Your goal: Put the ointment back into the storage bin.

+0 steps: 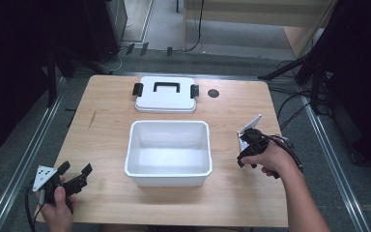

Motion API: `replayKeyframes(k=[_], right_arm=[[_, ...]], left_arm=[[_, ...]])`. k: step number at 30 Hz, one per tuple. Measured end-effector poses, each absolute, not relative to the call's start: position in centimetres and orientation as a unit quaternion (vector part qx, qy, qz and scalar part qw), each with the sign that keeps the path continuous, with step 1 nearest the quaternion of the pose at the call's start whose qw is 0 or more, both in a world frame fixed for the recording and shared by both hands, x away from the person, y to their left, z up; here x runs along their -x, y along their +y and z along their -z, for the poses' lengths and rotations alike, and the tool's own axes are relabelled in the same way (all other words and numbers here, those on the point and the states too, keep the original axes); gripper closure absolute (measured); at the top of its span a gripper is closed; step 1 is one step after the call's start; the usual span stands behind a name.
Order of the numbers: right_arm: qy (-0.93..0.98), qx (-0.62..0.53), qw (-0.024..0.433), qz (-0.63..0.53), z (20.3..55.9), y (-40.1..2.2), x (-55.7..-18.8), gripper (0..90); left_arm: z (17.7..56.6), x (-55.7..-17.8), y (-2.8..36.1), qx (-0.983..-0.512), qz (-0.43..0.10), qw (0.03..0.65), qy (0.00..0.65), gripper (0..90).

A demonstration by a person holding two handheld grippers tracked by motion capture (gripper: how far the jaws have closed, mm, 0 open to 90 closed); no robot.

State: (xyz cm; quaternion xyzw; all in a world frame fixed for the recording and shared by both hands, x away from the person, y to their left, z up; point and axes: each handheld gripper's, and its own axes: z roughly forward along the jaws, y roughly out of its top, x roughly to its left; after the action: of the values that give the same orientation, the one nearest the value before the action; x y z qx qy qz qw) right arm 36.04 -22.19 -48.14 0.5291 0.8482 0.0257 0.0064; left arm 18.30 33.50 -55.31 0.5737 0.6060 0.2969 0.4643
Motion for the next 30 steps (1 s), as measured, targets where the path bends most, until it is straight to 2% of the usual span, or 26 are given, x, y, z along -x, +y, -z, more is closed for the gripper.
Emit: replayKeyframes(k=[14, 24, 30], right_arm=[[0.816, -0.577, 0.015, -0.035, 49.1, -21.1, -38.6, 43.1], [0.815, -0.578, 0.024, -0.027, 49.5, -21.1, -39.4, 55.1], [0.815, -0.578, 0.022, -0.020, 49.7, -21.1, -39.6, 56.7]], left_arm=[[55.3, -18.4, 33.5, -0.575, -0.293, 0.464, 0.607, 14.0], [55.3, -18.4, 33.5, -0.575, -0.292, 0.464, 0.607, 14.0], [55.3, -18.4, 33.5, -0.577, -0.291, 0.462, 0.607, 14.0]])
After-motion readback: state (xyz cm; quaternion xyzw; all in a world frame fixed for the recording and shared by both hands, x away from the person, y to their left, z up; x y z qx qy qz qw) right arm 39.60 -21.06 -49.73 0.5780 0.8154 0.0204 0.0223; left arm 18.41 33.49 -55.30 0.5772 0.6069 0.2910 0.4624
